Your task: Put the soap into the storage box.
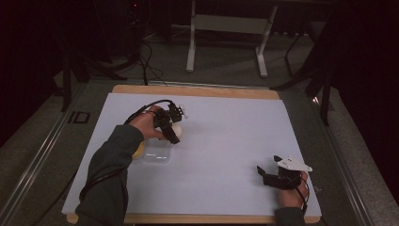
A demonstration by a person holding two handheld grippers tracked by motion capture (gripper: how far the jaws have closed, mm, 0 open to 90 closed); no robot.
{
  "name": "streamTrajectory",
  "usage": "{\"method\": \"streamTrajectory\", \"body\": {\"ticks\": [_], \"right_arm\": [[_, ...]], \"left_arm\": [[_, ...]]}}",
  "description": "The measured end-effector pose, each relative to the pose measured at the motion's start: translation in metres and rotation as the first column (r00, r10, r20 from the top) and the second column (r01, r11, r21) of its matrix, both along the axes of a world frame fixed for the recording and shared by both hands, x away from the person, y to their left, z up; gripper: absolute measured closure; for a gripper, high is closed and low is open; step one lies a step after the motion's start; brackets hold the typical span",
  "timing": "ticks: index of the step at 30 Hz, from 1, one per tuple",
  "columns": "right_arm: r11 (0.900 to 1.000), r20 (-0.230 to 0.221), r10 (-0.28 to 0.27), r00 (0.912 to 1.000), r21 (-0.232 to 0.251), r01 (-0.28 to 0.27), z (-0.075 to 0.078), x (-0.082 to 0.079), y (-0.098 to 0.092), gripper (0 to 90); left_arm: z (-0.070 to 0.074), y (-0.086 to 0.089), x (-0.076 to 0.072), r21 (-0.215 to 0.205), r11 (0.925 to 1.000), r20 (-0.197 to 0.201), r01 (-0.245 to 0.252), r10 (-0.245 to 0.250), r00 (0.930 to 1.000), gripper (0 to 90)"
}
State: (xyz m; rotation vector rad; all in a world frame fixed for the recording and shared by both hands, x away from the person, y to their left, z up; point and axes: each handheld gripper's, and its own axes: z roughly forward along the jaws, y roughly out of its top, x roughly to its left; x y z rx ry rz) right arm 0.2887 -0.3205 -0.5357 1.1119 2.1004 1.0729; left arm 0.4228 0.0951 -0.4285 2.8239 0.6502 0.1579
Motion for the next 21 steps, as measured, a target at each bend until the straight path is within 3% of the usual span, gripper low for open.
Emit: {"method": "streamTrajectory", "body": {"ticks": [21], "right_arm": [[1.0,0.002,0.0,1.0,-0.001,0.0,0.0,0.0,0.0,17.1]], "left_arm": [[0.004,0.026,0.0,-0.004,0.9986,0.0,-0.052,0.052,0.9986,25.5]]}}
